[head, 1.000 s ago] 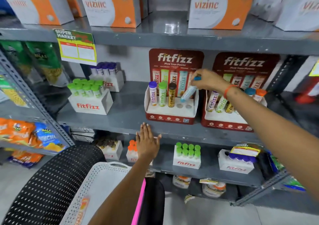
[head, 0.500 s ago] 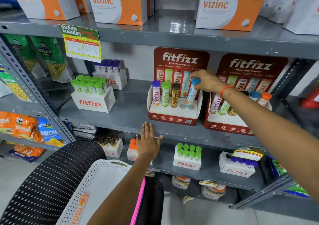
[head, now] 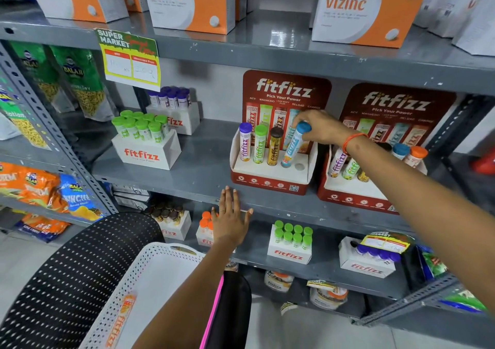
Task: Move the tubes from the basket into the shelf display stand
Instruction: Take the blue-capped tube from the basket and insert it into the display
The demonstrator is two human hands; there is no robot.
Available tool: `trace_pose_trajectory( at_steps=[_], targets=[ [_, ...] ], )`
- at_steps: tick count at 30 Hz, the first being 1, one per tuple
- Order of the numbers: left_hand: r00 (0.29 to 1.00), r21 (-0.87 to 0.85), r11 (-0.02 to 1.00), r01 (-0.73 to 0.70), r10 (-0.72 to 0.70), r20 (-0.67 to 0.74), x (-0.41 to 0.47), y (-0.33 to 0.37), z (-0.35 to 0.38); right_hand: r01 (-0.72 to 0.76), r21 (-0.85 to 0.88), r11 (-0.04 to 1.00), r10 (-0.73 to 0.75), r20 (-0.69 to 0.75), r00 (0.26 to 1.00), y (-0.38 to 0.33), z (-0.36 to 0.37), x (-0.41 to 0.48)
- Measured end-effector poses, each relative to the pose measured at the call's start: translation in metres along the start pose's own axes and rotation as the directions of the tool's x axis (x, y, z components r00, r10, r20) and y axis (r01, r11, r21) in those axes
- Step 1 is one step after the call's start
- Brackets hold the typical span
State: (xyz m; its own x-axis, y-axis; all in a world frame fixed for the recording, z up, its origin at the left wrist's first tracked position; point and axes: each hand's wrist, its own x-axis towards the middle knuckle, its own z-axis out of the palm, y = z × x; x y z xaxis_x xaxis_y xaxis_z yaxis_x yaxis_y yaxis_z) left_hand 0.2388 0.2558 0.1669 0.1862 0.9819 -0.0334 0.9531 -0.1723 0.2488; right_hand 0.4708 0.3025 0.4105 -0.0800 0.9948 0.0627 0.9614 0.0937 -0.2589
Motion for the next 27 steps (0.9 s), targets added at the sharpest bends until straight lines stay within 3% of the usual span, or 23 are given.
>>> trace_pose_trajectory(
  at_steps=[17, 27],
  targets=[
    [1.000, 0.019, 1.000, 0.005, -0.006, 0.007, -0.006, -0.002, -0.006, 0.015, -0.107, 0.994, -0.016, -0.004, 1.000, -0.011, 0.013, 0.008],
    [1.000, 0.000, 1.000, 0.005, -0.005, 0.016, 0.000, 0.002, -0.005, -0.043, -0.135, 0.990, 0.045, 0.014, 0.999, -0.006, 0.025, 0.006]
  ],
)
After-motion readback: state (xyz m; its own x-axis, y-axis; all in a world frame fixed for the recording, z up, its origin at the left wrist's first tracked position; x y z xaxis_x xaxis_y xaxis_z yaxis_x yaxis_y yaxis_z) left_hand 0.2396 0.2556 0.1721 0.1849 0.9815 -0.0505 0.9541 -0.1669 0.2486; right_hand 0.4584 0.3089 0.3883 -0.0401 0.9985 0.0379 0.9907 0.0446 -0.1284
